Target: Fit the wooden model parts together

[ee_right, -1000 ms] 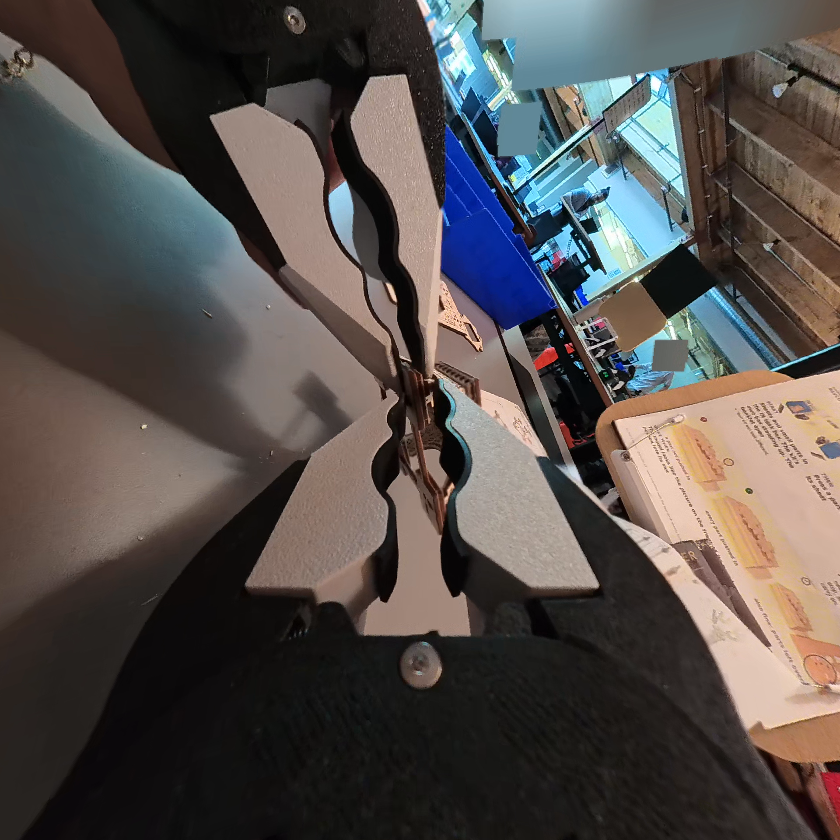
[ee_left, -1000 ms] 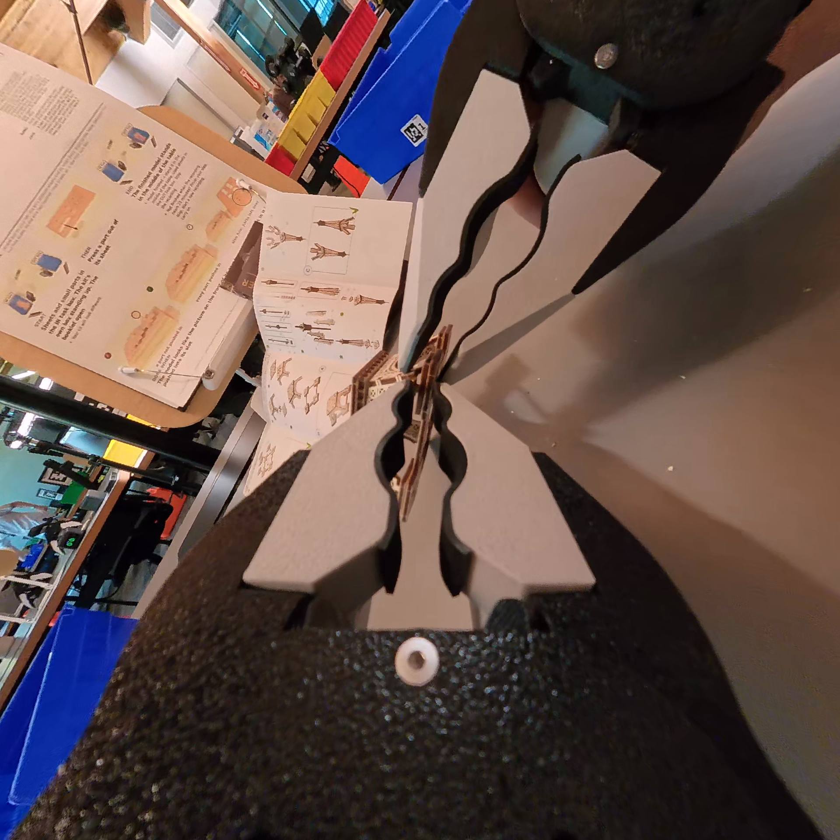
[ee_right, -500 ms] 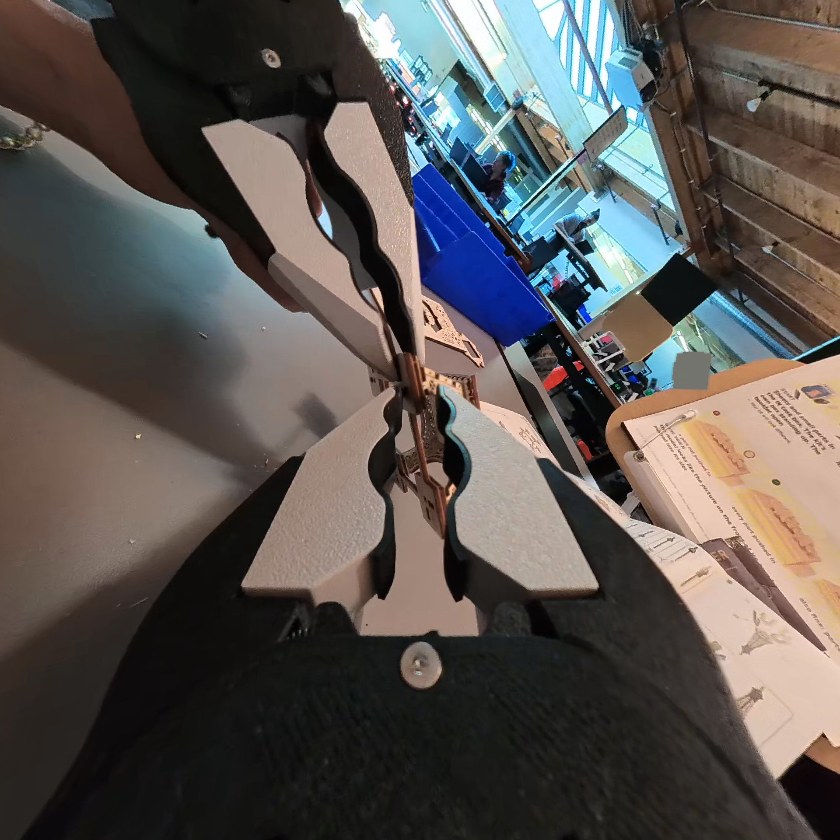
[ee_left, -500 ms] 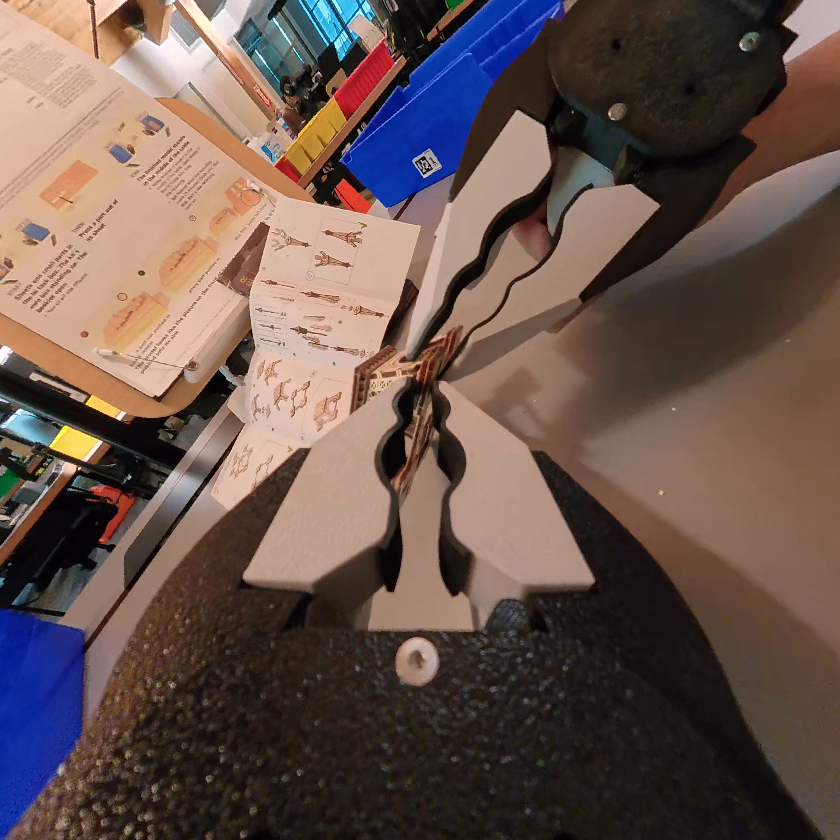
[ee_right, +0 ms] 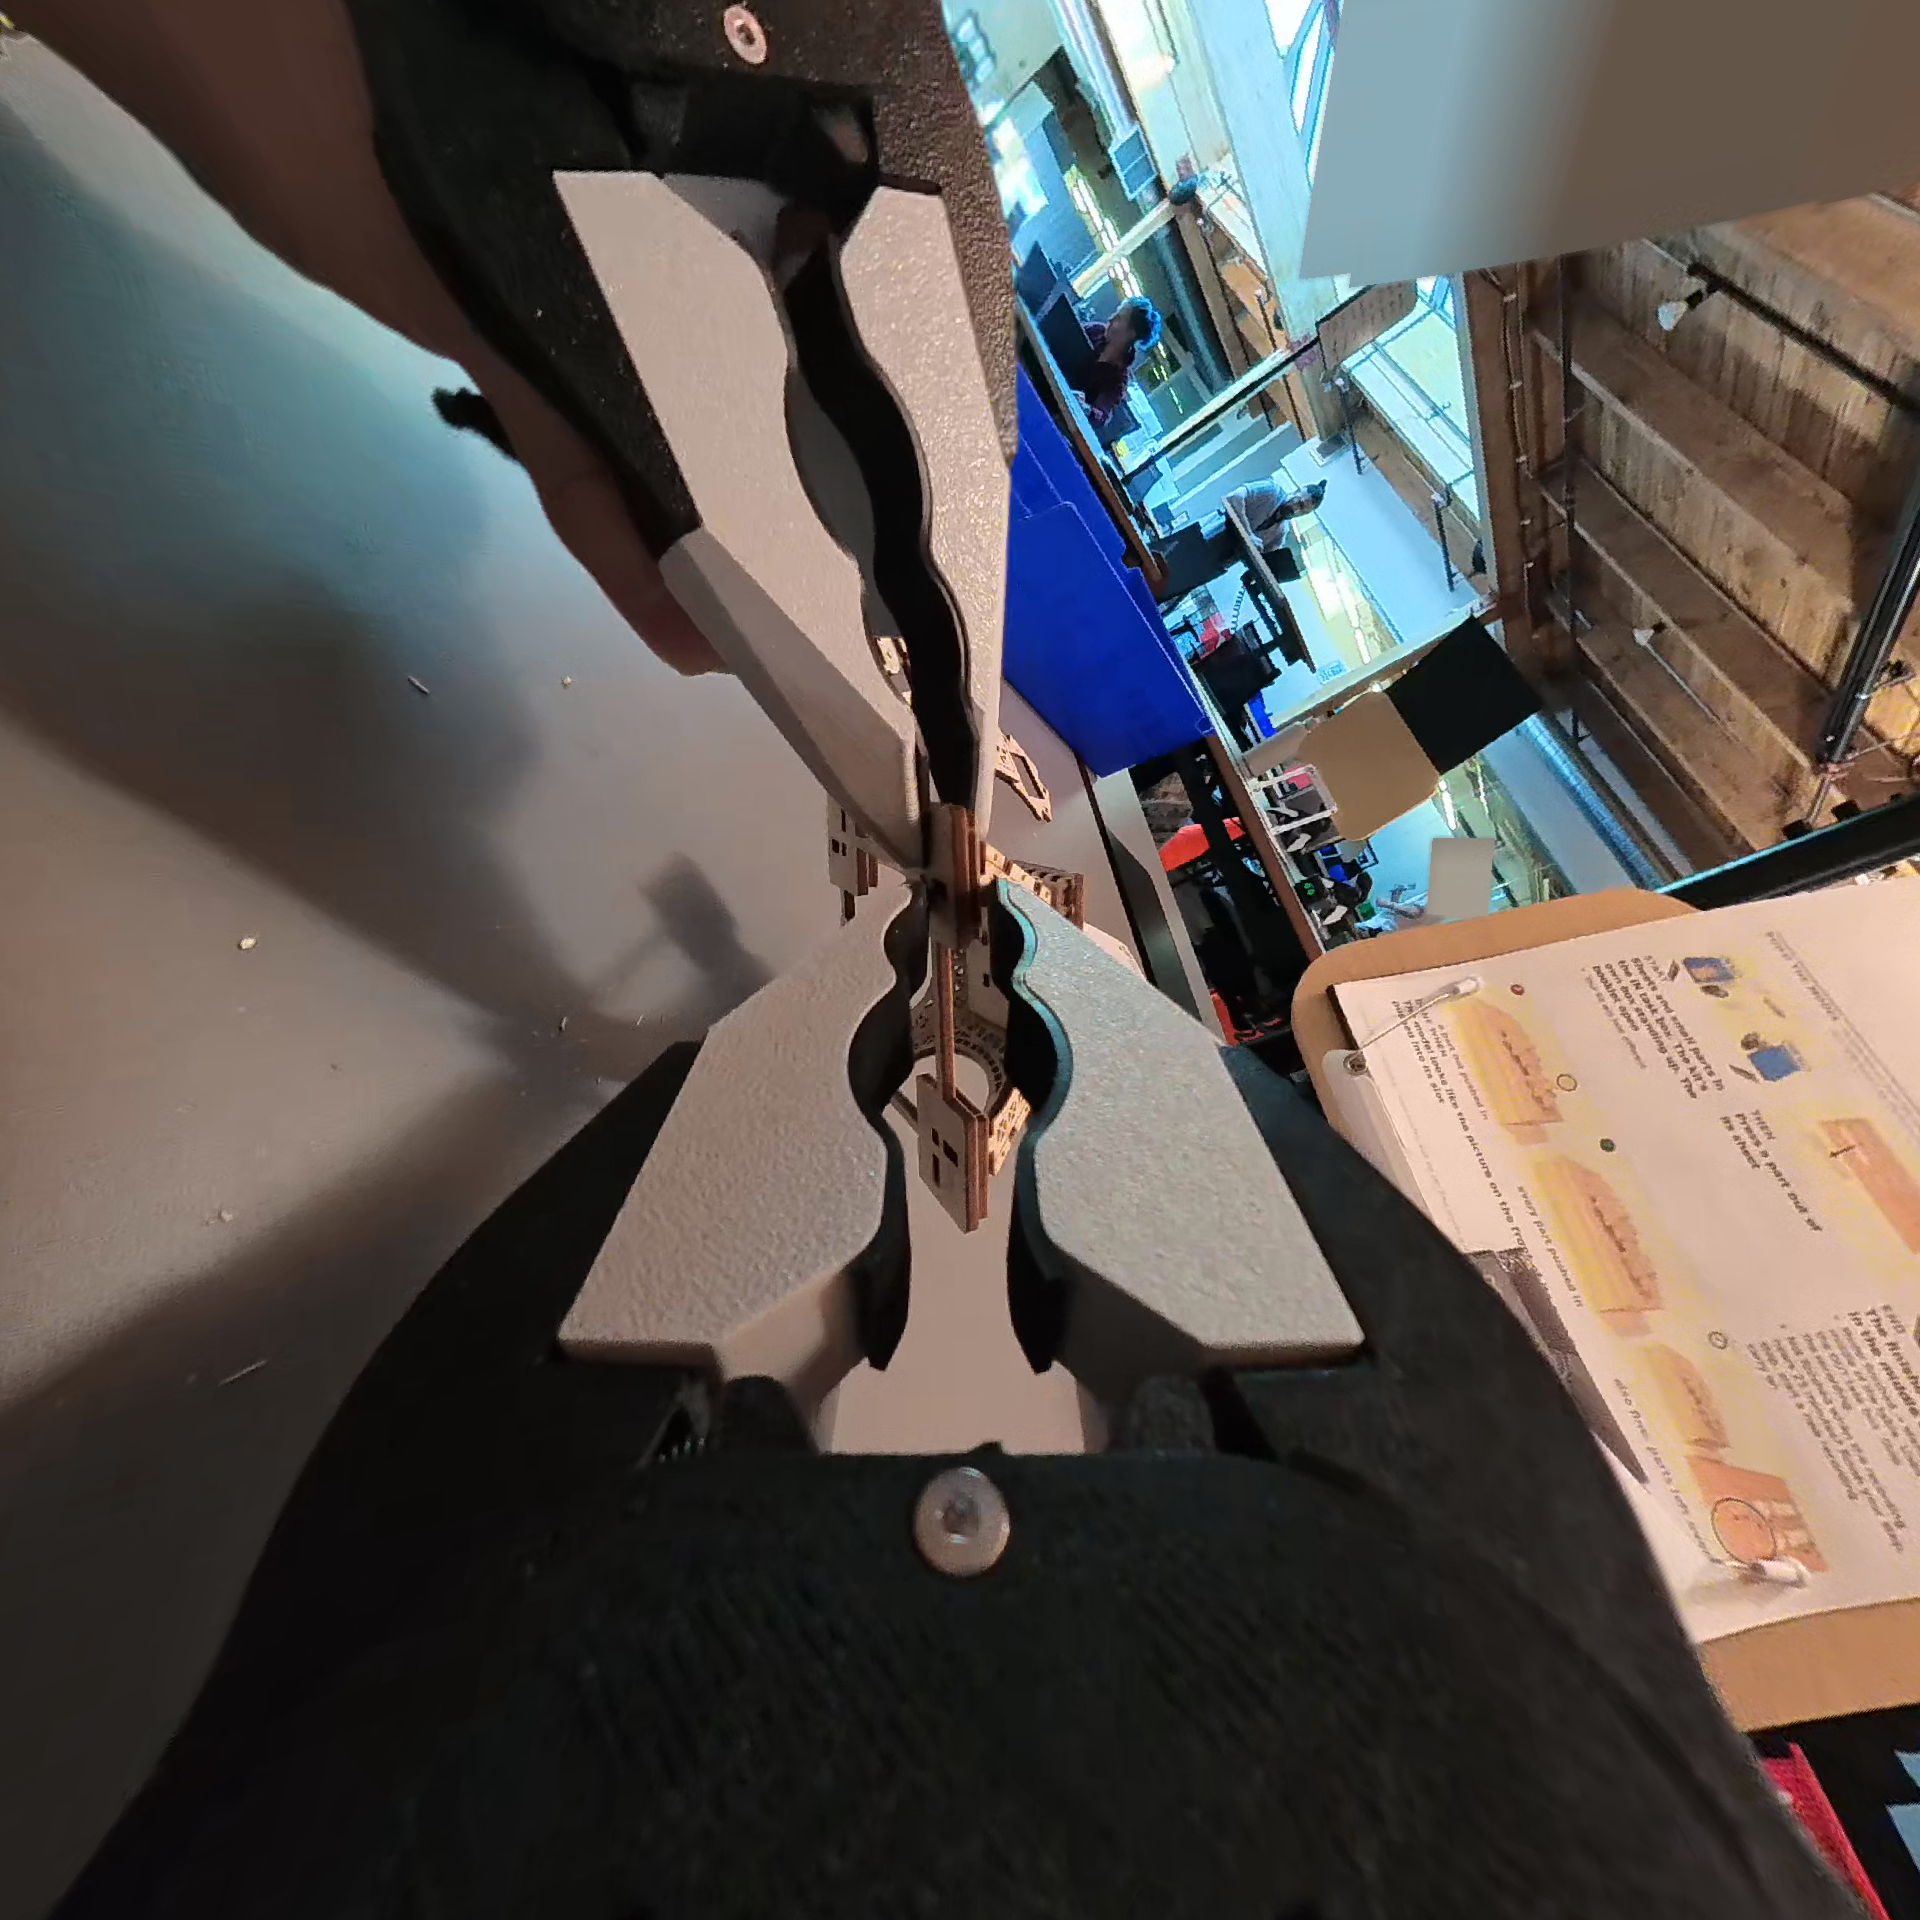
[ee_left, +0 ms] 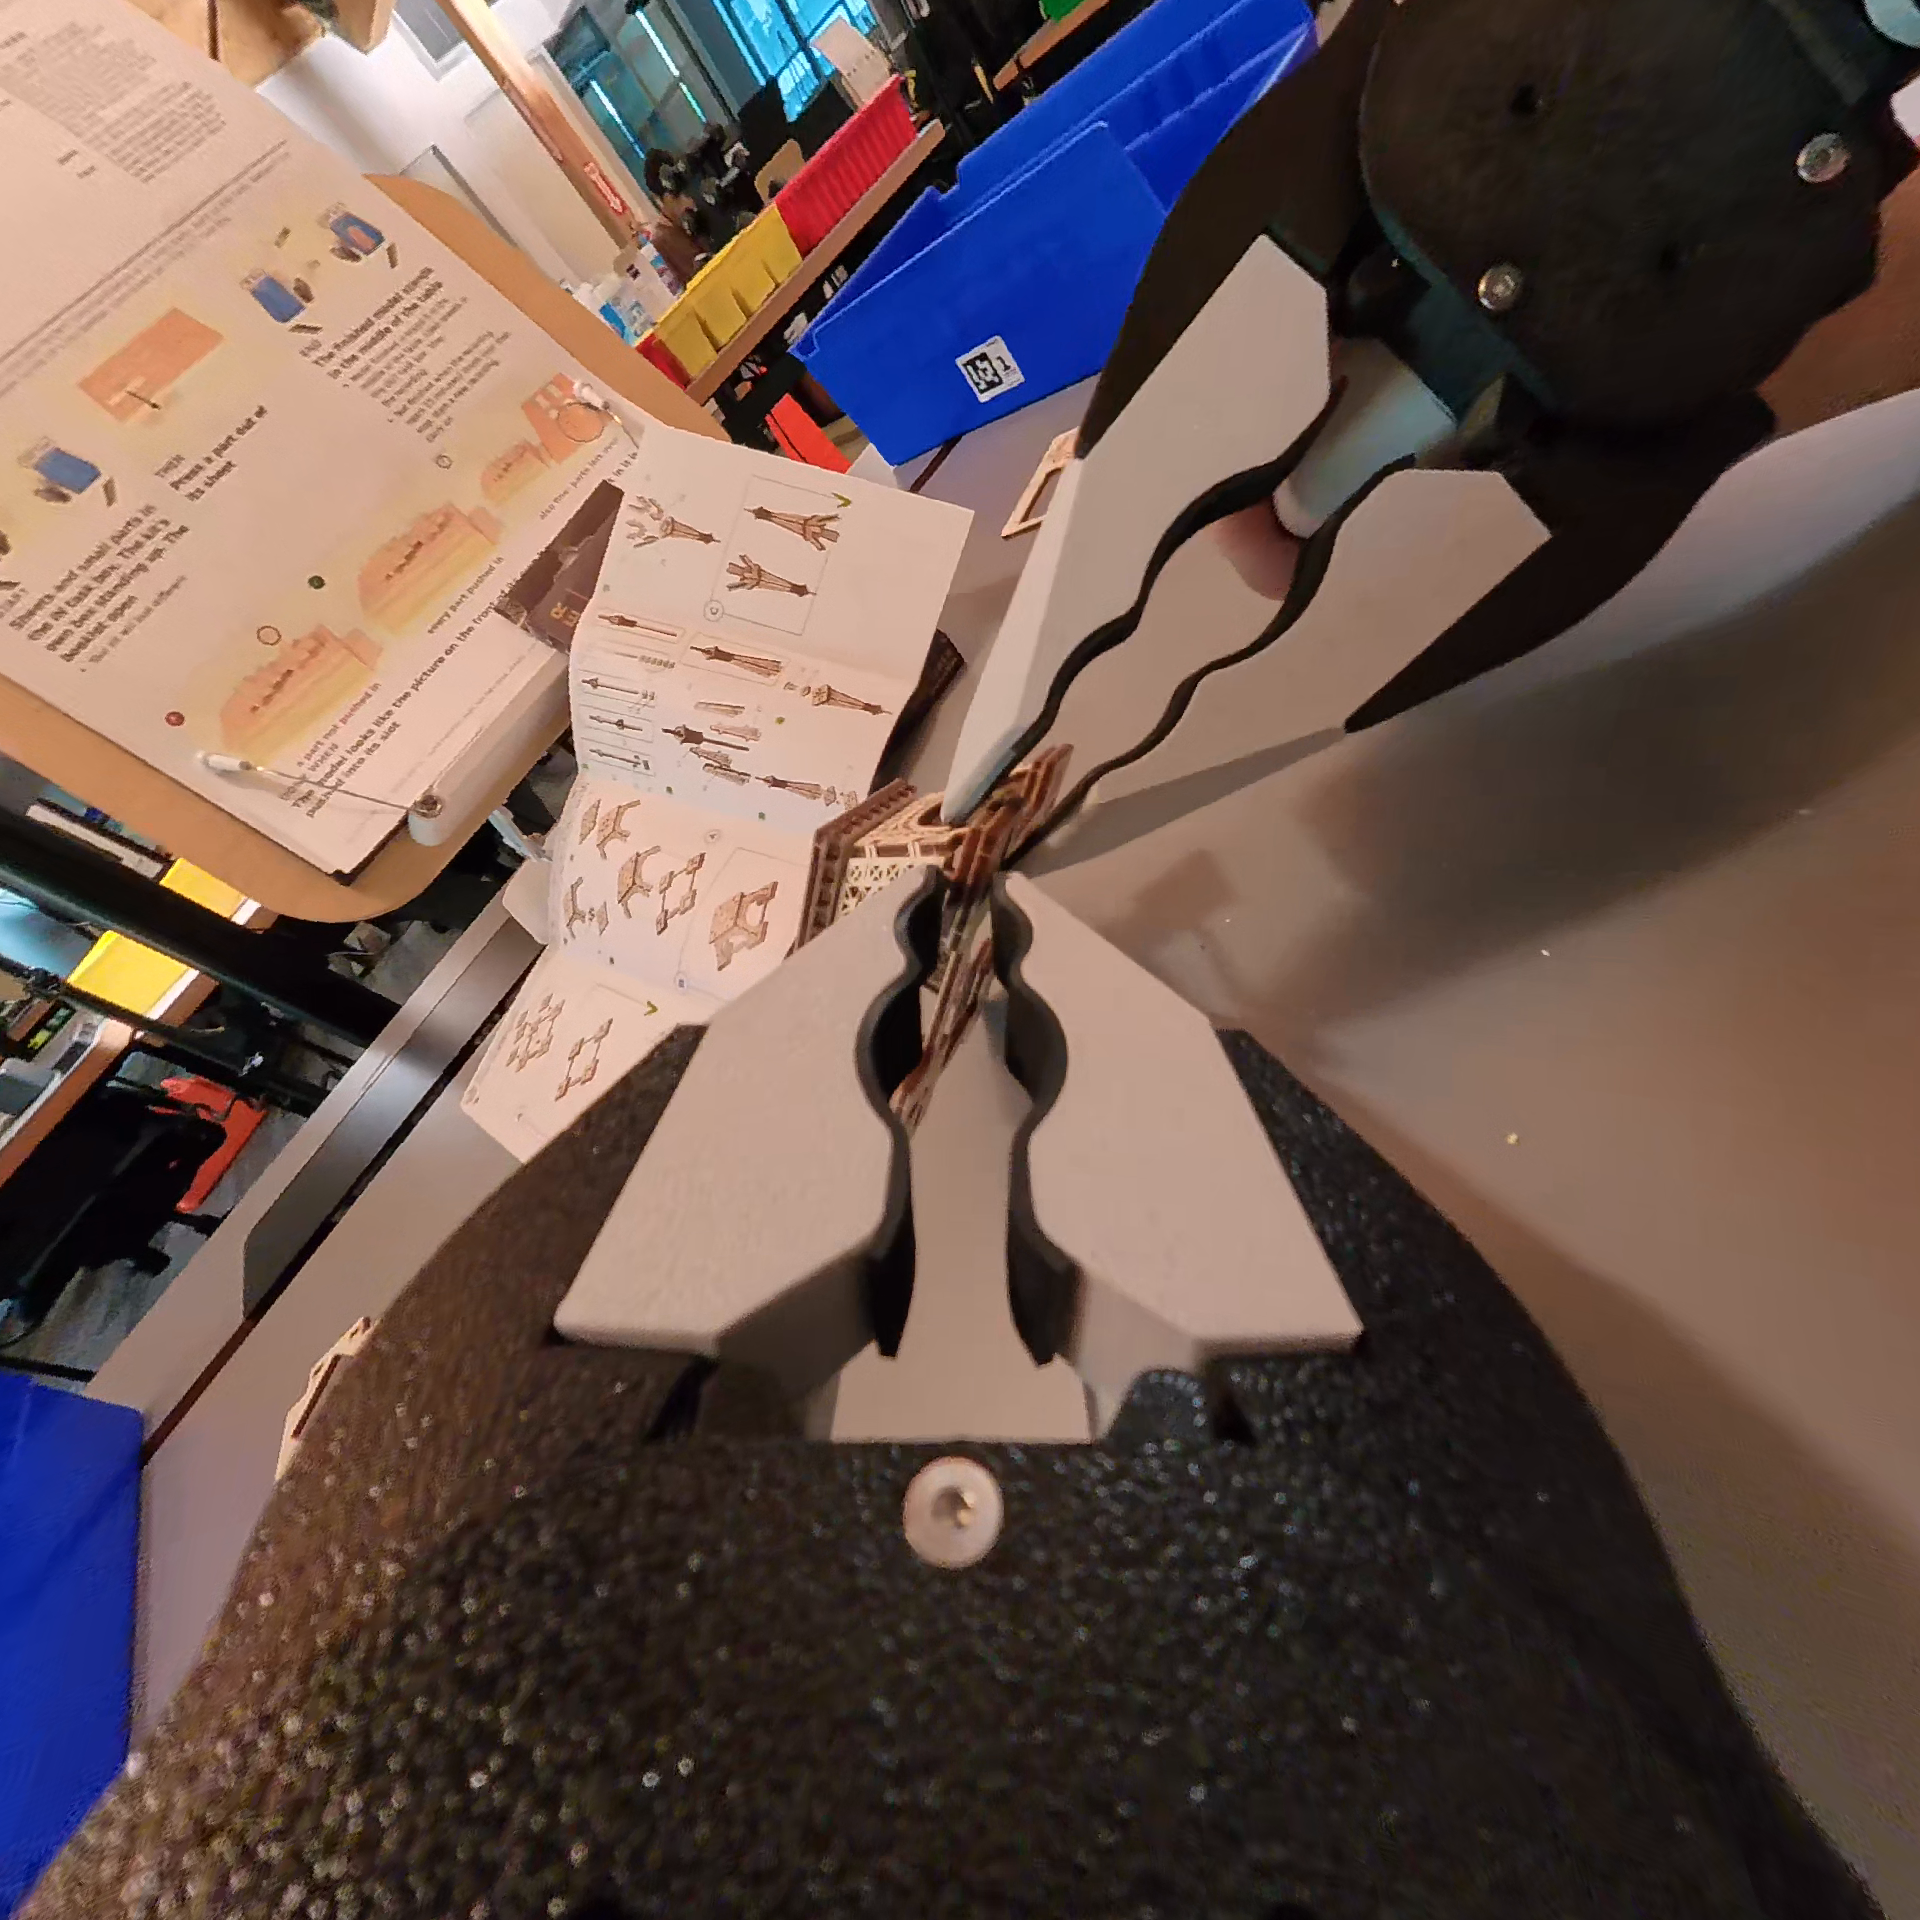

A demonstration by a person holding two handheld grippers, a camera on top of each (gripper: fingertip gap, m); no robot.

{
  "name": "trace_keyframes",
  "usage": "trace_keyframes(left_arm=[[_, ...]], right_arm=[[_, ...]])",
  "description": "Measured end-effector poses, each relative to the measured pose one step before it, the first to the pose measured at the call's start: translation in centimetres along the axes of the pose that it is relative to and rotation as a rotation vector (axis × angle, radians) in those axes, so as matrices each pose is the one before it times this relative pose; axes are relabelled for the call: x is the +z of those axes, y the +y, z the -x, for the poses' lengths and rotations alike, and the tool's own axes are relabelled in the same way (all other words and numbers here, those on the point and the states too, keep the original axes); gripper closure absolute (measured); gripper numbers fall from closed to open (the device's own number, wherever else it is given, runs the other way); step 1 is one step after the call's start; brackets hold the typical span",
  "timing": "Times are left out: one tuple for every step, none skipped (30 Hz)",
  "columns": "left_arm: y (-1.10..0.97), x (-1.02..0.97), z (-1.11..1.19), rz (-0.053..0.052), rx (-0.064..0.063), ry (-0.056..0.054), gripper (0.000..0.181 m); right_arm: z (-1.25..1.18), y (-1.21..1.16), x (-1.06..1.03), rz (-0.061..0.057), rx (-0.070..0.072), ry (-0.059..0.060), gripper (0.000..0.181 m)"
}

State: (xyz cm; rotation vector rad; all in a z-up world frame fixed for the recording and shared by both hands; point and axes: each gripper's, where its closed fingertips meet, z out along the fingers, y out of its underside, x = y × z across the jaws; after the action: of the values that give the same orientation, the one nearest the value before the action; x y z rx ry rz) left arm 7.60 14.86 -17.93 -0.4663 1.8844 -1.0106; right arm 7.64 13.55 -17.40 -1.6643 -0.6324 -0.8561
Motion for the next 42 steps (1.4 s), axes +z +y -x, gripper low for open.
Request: trace_keyframes(left_arm=[[-0.002,0.003,0.031,0.0012,0.0015,-0.0083,0.176],[-0.006,-0.008,-0.025,0.0024,0.006,-0.0029,0.175],[0.011,0.008,-0.01,0.0031,0.007,-0.0019,0.174],[-0.024,-0.014,0.134,0.0016,0.0047,-0.0107,0.17],[0.003,0.017,-0.029,0.0016,0.0064,0.0004,0.171],[-0.018,0.021,-0.089,0.0004,0.0015,0.0043,0.172],[-0.005,0.015,-0.014,-0.0015,0.0,0.0002,0.172],[0.002,0.018,-0.077,-0.0015,-0.0002,0.0042,0.173],[-0.028,0.012,-0.048,-0.0017,0.0011,0.0011,0.175],[-0.056,0.0,0.043,-0.0026,0.0051,-0.0066,0.176],[-0.039,-0.004,-0.001,0.0,0.0089,-0.0018,0.176],[-0.036,-0.002,0.001,0.0014,0.0043,0.0019,0.176],[-0.06,-0.018,0.062,0.0002,-0.0016,-0.0007,0.176],[-0.047,-0.024,0.031,-0.0008,-0.0012,0.0015,0.176],[-0.002,-0.007,-0.003,0.0015,-0.0012,0.0024,0.176],[0.006,-0.009,0.04,0.0006,-0.0007,-0.0011,0.176],[0.004,0.004,-0.023,-0.0002,-0.0008,0.0008,0.176],[-0.007,0.005,-0.025,0.0,-0.0001,0.0013,0.176],[-0.005,-0.009,-0.027,-0.0008,0.0017,0.0017,0.176],[-0.04,-0.002,-0.026,-0.0017,-0.0001,0.0023,0.176],[-0.015,-0.008,-0.018,-0.0008,0.0006,0.0033,0.176],[-0.01,0.001,-0.063,-0.0017,0.0031,0.0057,0.176],[0.017,-0.011,-0.016,-0.0007,0.0055,0.0012,0.176],[0.012,-0.019,-0.002,0.0,0.0024,0.0007,0.176],[0.007,-0.003,-0.009,0.0029,0.0001,0.0005,0.176],[0.008,-0.009,-0.029,0.0024,0.0046,0.001,0.176],[0.057,0.03,-0.063,0.0044,0.0062,0.0031,0.176],[0.093,0.021,-0.046,0.0049,0.0069,0.0011,0.176],[0.114,0.03,-0.047,0.0054,0.0096,0.0007,0.176],[0.057,0.002,-0.021,0.0028,0.0091,-0.0011,0.176],[-0.007,-0.009,0.023,-0.0004,0.0026,-0.0032,0.176],[-0.002,-0.002,0.03,-0.0006,0.0008,-0.0025,0.177],[0.001,0.0,0.0,0.0001,0.0024,0.0012,0.177],[0.039,-0.006,-0.021,0.0022,0.0039,0.0022,0.177],[0.011,0.006,-0.007,0.0013,0.003,-0.0027,0.177],[0.004,0.006,-0.016,0.0012,0.0001,-0.0018,0.177],[0.081,0.055,-0.091,0.0065,-0.0023,0.003,0.177],[0.138,0.061,-0.049,0.0084,0.0003,-0.0001,0.177],[0.127,0.034,0.048,0.005,-0.0009,-0.0061,0.177],[0.143,0.027,-0.071,0.0056,-0.0061,0.0072,0.177],[0.087,0.001,-0.051,0.0006,-0.0072,0.007,0.177],[0.044,-0.013,0.014,-0.0022,0.0021,-0.0002,0.177]], right_arm=[[-0.028,-0.021,-0.005,-0.001,0.002,0.0009,0.173],[0.019,-0.008,-0.03,-0.0023,0.0019,0.0007,0.173],[0.048,-0.002,-0.056,-0.0026,-0.0011,-0.0014,0.173],[0.022,0.012,-0.051,-0.0026,0.0025,-0.0012,0.173],[0.006,0.002,-0.031,-0.0028,0.006,-0.0008,0.173],[0.021,-0.001,-0.039,-0.0012,0.0031,-0.0021,0.173],[0.006,0.01,-0.033,0.0005,0.0007,-0.0017,0.173],[0.003,-0.004,-0.02,-0.002,0.0052,-0.0021,0.173],[-0.021,-0.011,-0.01,-0.004,0.0107,-0.0016,0.173],[-0.075,-0.022,-0.025,-0.0058,0.0118,0.0023,0.173],[-0.05,-0.039,-0.033,-0.0073,0.0151,0.0011,0.173],[-0.035,-0.017,-0.054,-0.0081,0.0104,0.0032,0.173],[-0.082,-0.07,-0.079,-0.0093,-0.0039,0.0093,0.173],[-0.049,-0.12,-0.067,-0.0056,-0.011,0.007,0.173],[-0.018,-0.087,-0.028,-0.0001,-0.0031,0.0021,0.173],[0.007,-0.078,-0.006,-0.0019,0.0043,0.0002,0.174],[0.015,-0.066,-0.022,-0.002,0.0048,-0.0027,0.175],[0.032,0.01,-0.025,0.0021,0.0042,-0.0064,0.175],[0.017,-0.01,-0.017,-0.0012,0.0049,-0.0064,0.175],[0.005,-0.029,-0.041,-0.0014,0.0002,-0.003,0.175],[-0.008,-0.035,-0.016,-0.0001,-0.0022,-0.0003,0.174],[0.008,-0.027,0.023,0.0003,0.0014,-0.0019,0.172],[-0.044,0.018,0.019,0.0008,0.0036,0.0005,0.17],[0.055,-0.012,0.01,-0.0022,0.0004,-0.0067,0.171],[0.144,-0.004,0.009,0.0001,0.0012,-0.0133,0.173],[0.024,-0.017,0.001,0.0027,-0.0067,-0.0048,0.173],[0.081,0.035,-0.008,0.0045,-0.0174,-0.0066,0.173],[0.086,0.066,0.018,0.0058,-0.0113,-0.0043,0.173],[0.094,0.065,0.059,0.0047,0.0009,-0.0037,0.174],[0.079,0.049,0.031,0.0051,0.0017,-0.0044,0.174],[0.001,-0.018,0.009,0.0038,0.0008,-0.0017,0.174],[-0.023,-0.01,0.027,0.0052,0.0051,0.0006,0.174],[0.01,-0.013,0.018,0.0039,0.0039,0.0008,0.174],[0.059,0.005,0.012,0.0018,0.0119,-0.0049,0.174],[0.021,0.011,0.021,0.0019,0.0247,-0.0049,0.174],[0.023,0.004,0.0,0.0029,0.0146,-0.002,0.175],[0.077,0.059,0.004,0.0079,-0.0005,-0.0054,0.175],[0.108,0.127,0.064,0.0106,0.003,-0.0043,0.175],[0.067,-0.027,0.066,-0.0022,0.0179,-0.0029,0.178],[0.118,0.042,0.055,-0.0006,0.0254,-0.0093,0.178],[0.13,0.063,0.043,0.004,0.0119,-0.0106,0.178],[0.028,-0.007,0.047,0.0052,-0.0036,-0.0019,0.178]])
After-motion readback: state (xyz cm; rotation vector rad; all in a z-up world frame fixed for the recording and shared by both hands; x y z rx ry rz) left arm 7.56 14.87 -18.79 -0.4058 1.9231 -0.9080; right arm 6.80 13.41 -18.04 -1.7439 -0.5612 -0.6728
